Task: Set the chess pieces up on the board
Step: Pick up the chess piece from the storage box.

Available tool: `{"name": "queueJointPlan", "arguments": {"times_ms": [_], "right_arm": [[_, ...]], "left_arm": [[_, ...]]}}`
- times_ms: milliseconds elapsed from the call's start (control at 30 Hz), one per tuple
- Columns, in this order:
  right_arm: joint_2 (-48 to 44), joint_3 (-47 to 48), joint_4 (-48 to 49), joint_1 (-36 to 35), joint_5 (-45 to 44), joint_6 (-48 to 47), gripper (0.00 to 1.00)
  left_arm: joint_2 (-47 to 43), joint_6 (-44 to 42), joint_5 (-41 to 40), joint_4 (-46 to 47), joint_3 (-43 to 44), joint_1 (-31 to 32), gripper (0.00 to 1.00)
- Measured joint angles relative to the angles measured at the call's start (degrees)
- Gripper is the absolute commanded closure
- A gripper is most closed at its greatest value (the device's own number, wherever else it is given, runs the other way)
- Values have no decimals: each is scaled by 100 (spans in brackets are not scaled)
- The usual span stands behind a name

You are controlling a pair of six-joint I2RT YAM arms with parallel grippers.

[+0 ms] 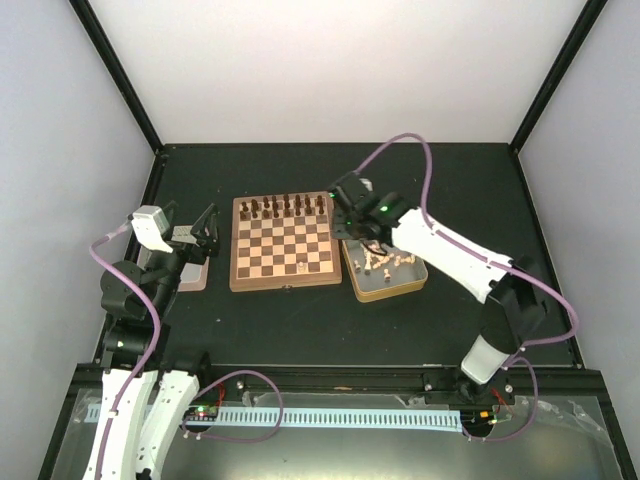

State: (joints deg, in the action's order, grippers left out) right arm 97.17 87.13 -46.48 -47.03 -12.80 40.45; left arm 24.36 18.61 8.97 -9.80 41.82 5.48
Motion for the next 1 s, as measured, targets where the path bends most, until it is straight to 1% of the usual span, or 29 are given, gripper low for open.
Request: {"name": "queueJointPlan", "arguments": {"times_ms": [100,233,333,467,567,633,700,800,1000], "right_arm": [[-295,-765,118,514,-15,-4,65],[-330,-1661,94,1010,-7,-76,72],[-328,-2085,109,1292,107,-153,72],[-273,-2234,138,1414,140,-179,71],[-155,-2234,214,1432,133,-181,64],[-66,-2236,238,1471,120,-184,61],[-35,-2280,280,1539,105,-181,61],[-31,-2361,317,1676,103,-208,63],[175,-2378,466,1880,140,-348,75]], "left_arm": [[0,0,0,0,2,-2,1],[0,0,0,0,0,-2,1],[2,0,0,0,0,-2,1],[2,0,0,0,0,-2,1],[2,0,0,0,0,-9,1],[2,0,0,-2,0,-13,1],[2,0,0,0,0,-13,1],[2,0,0,0,0,-15,1],[2,-2,-4,0,0,-15,1]]}}
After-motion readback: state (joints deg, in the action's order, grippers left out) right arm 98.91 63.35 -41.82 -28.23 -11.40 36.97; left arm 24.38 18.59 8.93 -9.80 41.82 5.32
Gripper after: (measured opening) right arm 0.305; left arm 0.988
